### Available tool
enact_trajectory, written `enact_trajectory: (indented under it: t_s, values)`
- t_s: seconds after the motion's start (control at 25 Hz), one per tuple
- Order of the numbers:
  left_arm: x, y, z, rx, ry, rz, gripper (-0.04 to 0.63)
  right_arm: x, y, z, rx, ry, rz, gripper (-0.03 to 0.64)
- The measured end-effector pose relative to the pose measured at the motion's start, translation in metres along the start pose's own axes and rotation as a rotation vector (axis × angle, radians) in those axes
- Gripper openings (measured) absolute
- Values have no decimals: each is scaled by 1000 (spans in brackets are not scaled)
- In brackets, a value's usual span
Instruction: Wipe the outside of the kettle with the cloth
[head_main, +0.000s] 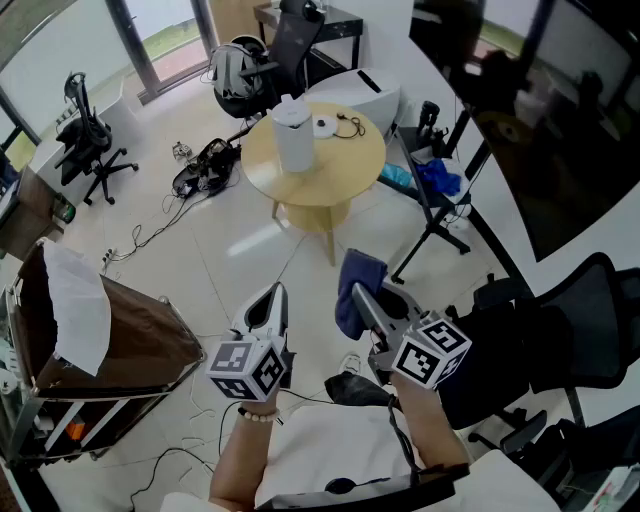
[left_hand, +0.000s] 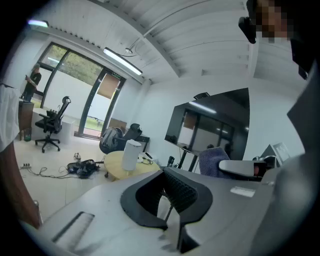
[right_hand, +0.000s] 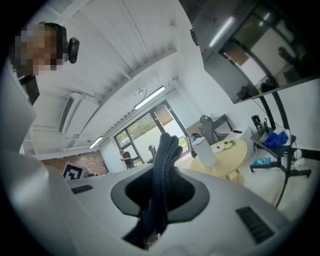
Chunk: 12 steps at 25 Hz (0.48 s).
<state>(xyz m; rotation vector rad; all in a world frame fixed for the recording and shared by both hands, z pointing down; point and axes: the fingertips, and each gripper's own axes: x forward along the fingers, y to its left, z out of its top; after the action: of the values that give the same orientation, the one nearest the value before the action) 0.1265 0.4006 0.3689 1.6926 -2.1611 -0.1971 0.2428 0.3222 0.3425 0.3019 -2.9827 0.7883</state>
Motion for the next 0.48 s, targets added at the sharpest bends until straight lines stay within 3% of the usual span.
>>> enact_trajectory:
  t_s: [0.48]
  values:
    - [70,-15,23,48,5,42,2,7,-71,53,0,-20,24,71]
